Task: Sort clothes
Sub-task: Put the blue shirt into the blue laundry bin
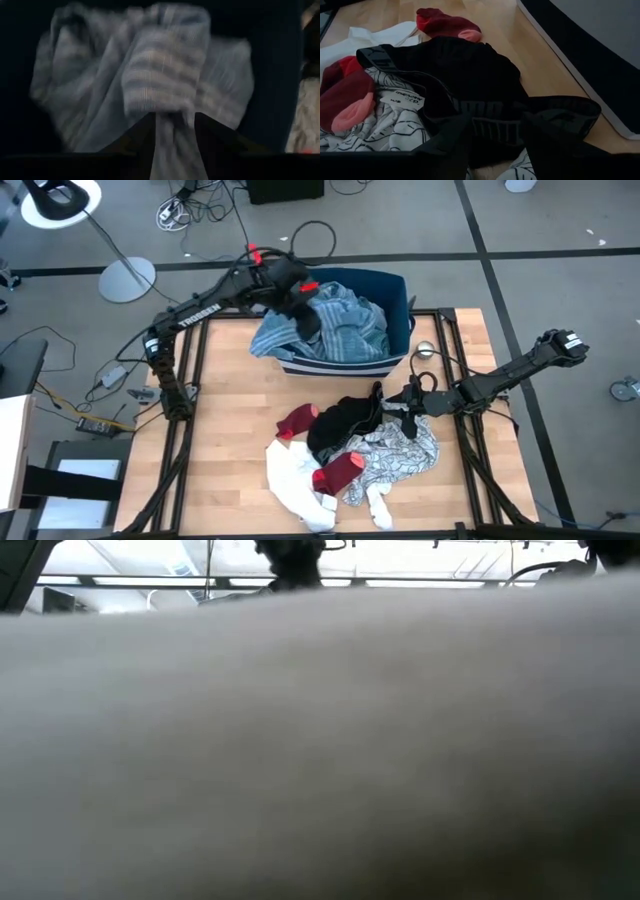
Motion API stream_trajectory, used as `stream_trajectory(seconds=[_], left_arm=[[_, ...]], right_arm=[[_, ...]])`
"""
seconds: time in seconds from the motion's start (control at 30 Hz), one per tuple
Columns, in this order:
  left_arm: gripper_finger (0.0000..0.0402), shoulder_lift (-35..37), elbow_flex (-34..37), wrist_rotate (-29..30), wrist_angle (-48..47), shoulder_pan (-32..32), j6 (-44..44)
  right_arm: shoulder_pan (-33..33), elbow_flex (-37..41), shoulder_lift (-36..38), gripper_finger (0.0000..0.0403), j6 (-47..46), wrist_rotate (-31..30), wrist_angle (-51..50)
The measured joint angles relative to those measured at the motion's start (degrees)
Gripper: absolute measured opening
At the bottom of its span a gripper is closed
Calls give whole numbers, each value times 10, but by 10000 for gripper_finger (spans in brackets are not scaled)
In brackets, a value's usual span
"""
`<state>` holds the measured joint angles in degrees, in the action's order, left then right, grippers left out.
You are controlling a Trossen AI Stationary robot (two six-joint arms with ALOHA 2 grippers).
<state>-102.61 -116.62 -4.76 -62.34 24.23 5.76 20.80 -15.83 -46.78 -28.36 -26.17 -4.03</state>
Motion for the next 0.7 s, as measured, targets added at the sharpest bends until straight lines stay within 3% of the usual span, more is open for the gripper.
stream_trajectory(seconds=[0.3, 0.7], left_arm=[[142, -19, 32, 23, -52, 0, -40], [126, -184, 48, 25, -23, 27, -24]], right_arm=[[-2, 1, -10, 171, 0, -3, 4], [-3, 0, -53, 171, 0, -10, 12]])
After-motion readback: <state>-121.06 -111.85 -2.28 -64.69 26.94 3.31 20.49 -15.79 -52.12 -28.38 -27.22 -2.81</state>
